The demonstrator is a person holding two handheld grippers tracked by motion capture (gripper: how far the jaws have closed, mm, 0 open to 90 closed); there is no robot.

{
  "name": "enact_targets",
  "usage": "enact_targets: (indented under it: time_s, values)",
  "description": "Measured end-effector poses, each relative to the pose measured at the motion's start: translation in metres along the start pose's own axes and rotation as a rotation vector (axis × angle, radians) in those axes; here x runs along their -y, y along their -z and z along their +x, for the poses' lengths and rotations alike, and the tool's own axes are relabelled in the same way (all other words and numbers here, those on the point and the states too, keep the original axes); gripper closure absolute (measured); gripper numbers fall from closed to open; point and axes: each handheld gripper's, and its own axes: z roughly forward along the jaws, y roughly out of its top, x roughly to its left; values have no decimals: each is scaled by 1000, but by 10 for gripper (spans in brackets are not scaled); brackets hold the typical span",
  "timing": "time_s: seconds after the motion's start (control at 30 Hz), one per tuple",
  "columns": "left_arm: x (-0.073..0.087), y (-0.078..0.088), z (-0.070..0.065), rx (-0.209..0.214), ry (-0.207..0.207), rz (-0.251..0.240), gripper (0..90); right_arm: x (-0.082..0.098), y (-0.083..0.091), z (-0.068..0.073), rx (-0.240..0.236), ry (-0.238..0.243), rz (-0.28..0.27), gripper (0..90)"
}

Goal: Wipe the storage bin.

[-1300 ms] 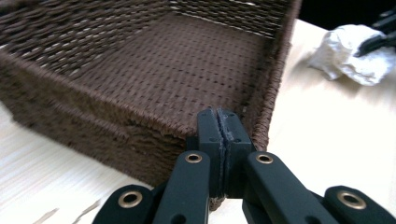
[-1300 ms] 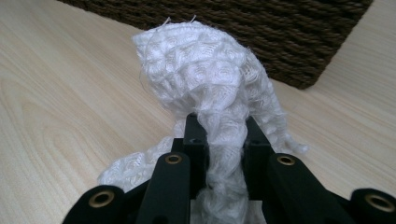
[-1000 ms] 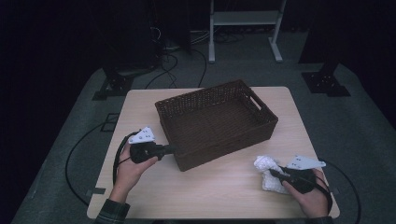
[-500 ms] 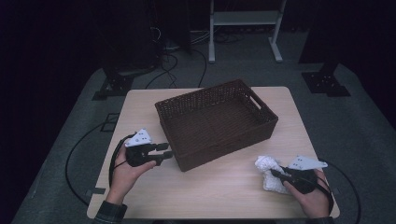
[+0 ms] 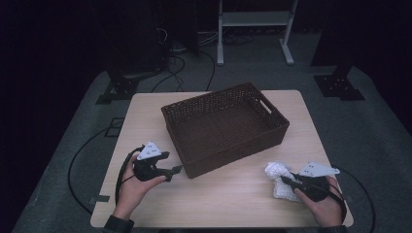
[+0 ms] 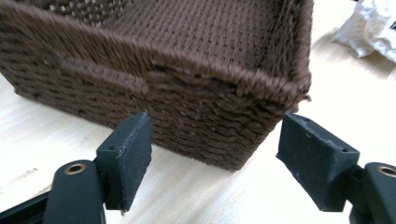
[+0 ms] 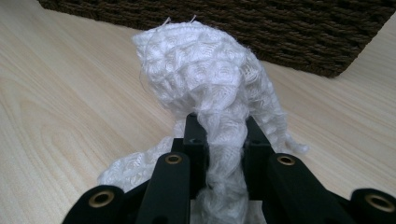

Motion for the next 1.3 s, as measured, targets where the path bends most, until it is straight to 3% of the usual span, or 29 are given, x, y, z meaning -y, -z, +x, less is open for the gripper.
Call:
enact_targets:
  time_s: [0.33, 0.53, 1.0, 1.23, 1.3]
  values:
    - [14, -26, -8, -32, 12, 51, 222, 0, 1, 0, 1, 3, 0, 763]
    - [21, -37, -13, -19, 5, 59, 220, 0, 0, 0, 3, 6, 2, 763]
    - [39, -66, -17, -44, 29, 94, 217, 0, -2, 1, -1, 3, 9, 763]
    - [42, -74, -18, -73, 13, 101, 216, 0, -2, 1, -2, 4, 9, 763]
    - [43, -75, -19, -87, -12, 100, 225, 0, -2, 1, -2, 4, 8, 762]
